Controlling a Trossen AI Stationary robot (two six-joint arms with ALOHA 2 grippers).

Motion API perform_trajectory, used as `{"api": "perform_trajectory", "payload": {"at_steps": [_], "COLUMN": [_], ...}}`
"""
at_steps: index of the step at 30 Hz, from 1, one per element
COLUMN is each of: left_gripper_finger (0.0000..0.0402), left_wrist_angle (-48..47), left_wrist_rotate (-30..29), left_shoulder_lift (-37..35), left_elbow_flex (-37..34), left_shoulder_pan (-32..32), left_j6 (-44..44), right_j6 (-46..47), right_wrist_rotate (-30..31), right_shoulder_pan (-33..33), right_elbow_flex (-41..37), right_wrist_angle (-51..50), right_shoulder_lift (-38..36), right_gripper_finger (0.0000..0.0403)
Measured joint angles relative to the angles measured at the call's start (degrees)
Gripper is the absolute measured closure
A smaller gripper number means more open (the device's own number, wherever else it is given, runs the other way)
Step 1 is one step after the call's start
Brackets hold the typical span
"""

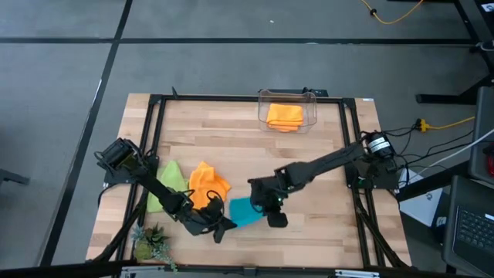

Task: Fold microfiber towels
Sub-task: Fold the blue microfiber towel

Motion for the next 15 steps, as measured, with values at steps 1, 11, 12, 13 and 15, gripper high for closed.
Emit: {"api": "perform_trajectory", "payload": {"at_steps": [1, 11, 12, 13, 15], "left_gripper_finger": [0.0401, 0.0401, 0.0401, 0.0401, 0.0401], "left_wrist_angle": [1.6, 3.1, 3.1, 3.3, 3.7], "left_wrist_rotate": [0.1, 1.3, 1.2, 1.3, 1.2], "left_shoulder_lift": [0.0, -0.7, -1.0, -1.3, -2.2], "left_elbow_flex": [-0.3, -0.7, -1.0, -1.3, -2.9], "left_shoulder_pan": [0.0, 1.0, 1.2, 1.5, 2.0], "left_j6": [0.0, 0.4, 0.7, 0.6, -0.5], "right_j6": [0.2, -3.4, -4.5, -5.9, -7.6], "right_wrist_rotate": [-1.0, -6.8, -7.9, -10.0, -14.8], "right_shoulder_pan": [-0.4, 0.4, 0.0, -0.3, -1.1], "right_elbow_flex": [-0.4, -2.9, -2.9, -2.9, -2.9], "right_wrist_angle": [0.3, 5.3, 5.5, 5.7, 7.1], "right_shoulder_lift": [0.0, 0.0, 0.0, 0.0, 0.6], "right_gripper_finger": [0.0396, 0.0396, 0.0396, 0.0396, 0.0396]}}
